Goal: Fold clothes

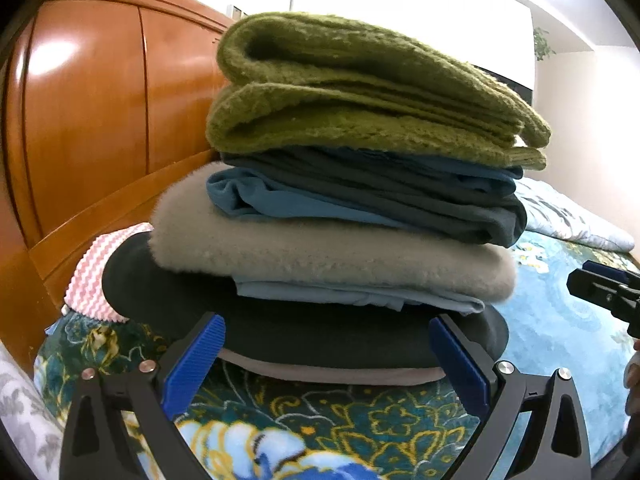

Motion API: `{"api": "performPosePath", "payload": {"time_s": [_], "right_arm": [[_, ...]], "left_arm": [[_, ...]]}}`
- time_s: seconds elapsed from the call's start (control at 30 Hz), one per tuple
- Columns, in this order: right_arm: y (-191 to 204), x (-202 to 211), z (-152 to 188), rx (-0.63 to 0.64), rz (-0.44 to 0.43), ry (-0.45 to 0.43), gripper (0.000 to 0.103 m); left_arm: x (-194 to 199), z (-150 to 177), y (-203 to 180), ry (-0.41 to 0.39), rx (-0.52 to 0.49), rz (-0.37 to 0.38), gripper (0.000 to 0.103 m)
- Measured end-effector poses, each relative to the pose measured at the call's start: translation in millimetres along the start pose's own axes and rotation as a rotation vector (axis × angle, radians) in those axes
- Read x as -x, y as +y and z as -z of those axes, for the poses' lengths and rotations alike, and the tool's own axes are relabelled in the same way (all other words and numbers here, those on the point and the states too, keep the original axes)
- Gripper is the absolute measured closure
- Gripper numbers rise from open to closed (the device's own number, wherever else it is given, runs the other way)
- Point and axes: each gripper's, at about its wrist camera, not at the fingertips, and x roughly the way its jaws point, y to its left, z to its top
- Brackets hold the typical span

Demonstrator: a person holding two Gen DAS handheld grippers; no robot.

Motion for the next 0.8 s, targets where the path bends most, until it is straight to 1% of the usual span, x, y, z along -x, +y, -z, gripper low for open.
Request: {"api": "performPosePath", "payload": {"time_s": [0.13, 0.2, 0.23, 0.47, 0.6, 0.7, 0.73, 0.8], "right_arm": [[5, 3, 2, -0.020, 0.004, -0.004, 0.021], [9, 4, 4, -0.033, 0.000, -0.007, 0.017], [11, 4, 6, -0.034, -0.003, -0.007, 0.012], [22, 2, 12, -0.028, -0.006, 0.006, 0.011], [28, 5, 15, -0.017, 0.003, -0.001, 0.011], [33, 9, 16, -0.006, 0.009, -0.017, 0.006], [33, 10, 16, -0.004, 0.012, -0.024, 0.003], [35, 13, 16, 0.001, 0.017, -0.039, 0.001]], "left_arm": [[5, 4, -10, -0.003, 0.020, -0.015, 0.000], [8, 6, -15, -0.003, 0.033, -0.030, 0.000], [10, 7, -17, -0.002, 0.032, -0.034, 0.000], [19, 9, -29, -0.009, 0.000, -0.065, 0.000], [23, 8, -33, -0.025, -0.019, -0.104, 0.000], [25, 8, -34, -0.047, -0.036, -0.116, 0.000], [25, 8, -34, -0.053, -0.037, -0.115, 0.000], [28, 7, -35, -0.065, -0.036, -0.112, 0.000]]}}
